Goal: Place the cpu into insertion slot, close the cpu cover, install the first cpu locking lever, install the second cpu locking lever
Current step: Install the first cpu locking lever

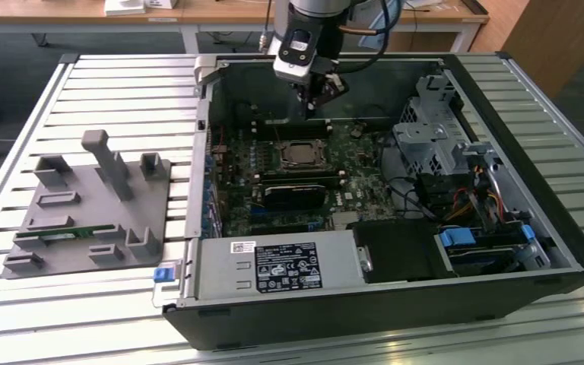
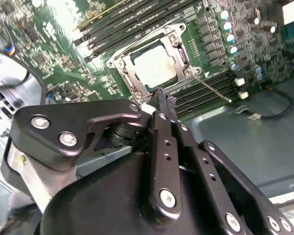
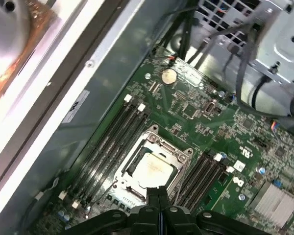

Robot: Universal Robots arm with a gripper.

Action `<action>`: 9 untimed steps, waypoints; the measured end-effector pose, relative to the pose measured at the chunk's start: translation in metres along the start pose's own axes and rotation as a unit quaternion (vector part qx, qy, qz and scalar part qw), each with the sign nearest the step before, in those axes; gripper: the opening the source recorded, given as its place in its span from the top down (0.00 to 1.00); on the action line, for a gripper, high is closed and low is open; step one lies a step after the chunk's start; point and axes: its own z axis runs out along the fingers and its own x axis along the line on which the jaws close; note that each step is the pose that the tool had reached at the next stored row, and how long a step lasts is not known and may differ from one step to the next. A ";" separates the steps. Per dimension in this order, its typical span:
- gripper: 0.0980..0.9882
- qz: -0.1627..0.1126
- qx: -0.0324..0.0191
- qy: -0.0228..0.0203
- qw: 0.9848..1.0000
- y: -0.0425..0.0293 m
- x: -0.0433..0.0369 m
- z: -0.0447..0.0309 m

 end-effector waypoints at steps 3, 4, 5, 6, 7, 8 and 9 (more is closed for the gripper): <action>0.99 -0.027 0.000 0.001 1.000 0.0000 0.0000 0.0006; 0.99 -0.035 0.000 0.001 0.999 0.0000 0.0000 0.0006; 0.99 -0.043 0.000 0.001 0.999 0.0000 0.0000 0.0007; 0.99 -0.052 0.000 0.001 0.999 -0.0001 0.0000 0.0007; 0.99 -0.061 0.000 0.001 0.998 0.0000 0.0000 0.0008; 0.99 -0.070 0.000 0.001 0.998 0.0000 0.0000 0.0009; 0.99 -0.079 0.000 0.002 0.997 0.0000 0.0000 0.0010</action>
